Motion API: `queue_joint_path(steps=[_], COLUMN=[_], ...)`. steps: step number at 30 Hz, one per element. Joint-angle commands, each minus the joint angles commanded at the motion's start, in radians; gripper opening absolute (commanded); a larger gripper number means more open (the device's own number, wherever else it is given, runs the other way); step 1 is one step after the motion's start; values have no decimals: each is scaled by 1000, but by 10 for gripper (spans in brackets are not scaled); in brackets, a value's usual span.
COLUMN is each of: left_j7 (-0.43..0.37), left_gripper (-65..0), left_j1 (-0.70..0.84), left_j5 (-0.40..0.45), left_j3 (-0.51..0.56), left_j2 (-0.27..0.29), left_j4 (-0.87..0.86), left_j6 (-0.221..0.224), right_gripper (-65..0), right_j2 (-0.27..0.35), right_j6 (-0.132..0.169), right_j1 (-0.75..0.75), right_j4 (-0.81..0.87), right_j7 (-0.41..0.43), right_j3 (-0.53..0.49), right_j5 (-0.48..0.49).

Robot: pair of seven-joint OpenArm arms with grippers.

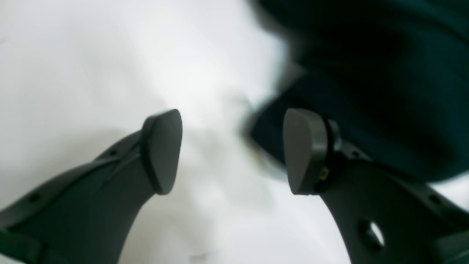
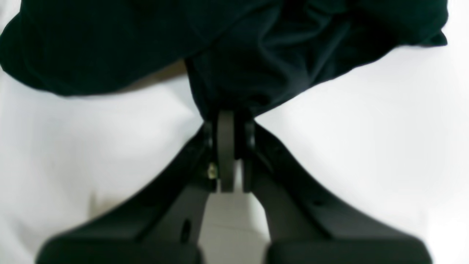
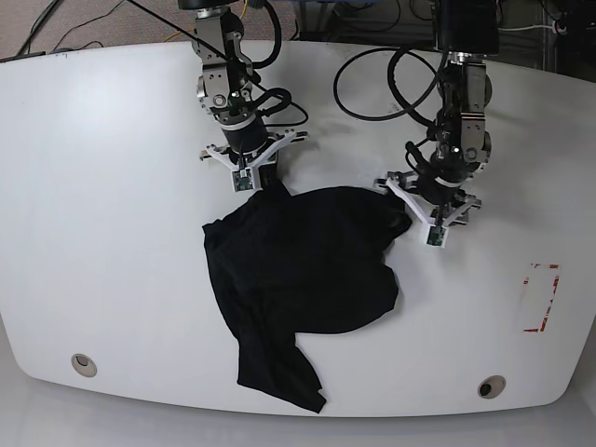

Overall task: Layout the t-shirt on the table in an organized manner, then fold the t-shirt properly
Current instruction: 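Pinch the black t-shirt fabric with both grippers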

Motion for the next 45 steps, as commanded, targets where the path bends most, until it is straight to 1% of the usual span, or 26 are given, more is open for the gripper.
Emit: queue_joint_path(steps=[4,7,9,11,22,25,27,28,29,30,31,33,36,41,45], left_j7=[0,0,0,-5,-6,-6,-8,-9,-12,-23,-35,-72,-107,-152,-153], left_gripper=[-258,-258,-258,-258,-258,-268,-311,-382,-413,-497,-560,-650,-650,-650,-650], left_j1=[-2,-2,-3,-5,-49,-55,-57,-57,-57,-58,-58,-58,-58,-55,-52], left_j5=[5,5,5,5,5,5,5,5,5,5,5,8,38,94,98], left_j3=[0,0,0,0,3,34,57,72,78,89,98,118,147,149,149], left_j2=[25,29,29,29,32,32,29,29,29,29,29,28,18,20,15], left_j4=[-43,-66,-80,-94,-169,-187,-195,-199,-203,-203,-203,-215,-241,-236,-173], left_j6=[-11,-11,-11,-11,-15,-15,-15,-15,-15,-15,-12,-9,-9,-9,-11], right_gripper=[-650,-650,-650,-650,-650,-650,-650,-650,-650,-650,-650,-650,-650,-650,-650], right_j2=[0,0,0,0,-3,-5,-5,-5,-5,-5,-5,-5,-5,-2,2], right_j6=[0,0,0,6,6,6,6,6,6,6,6,6,6,6,5], right_j1=[-3,-15,-18,-20,-25,-35,-38,-38,-40,-41,-46,-54,-60,-77,-95], right_j4=[8,17,29,38,74,81,87,94,95,98,98,100,103,129,160], right_j7=[0,2,2,2,-2,-2,-2,-2,-2,-2,-2,0,2,2,3], right_j3=[0,0,0,0,-6,-6,-6,-6,-6,-6,-6,-6,-6,0,5], right_j5=[0,0,0,0,0,0,0,0,0,0,0,0,0,0,0])
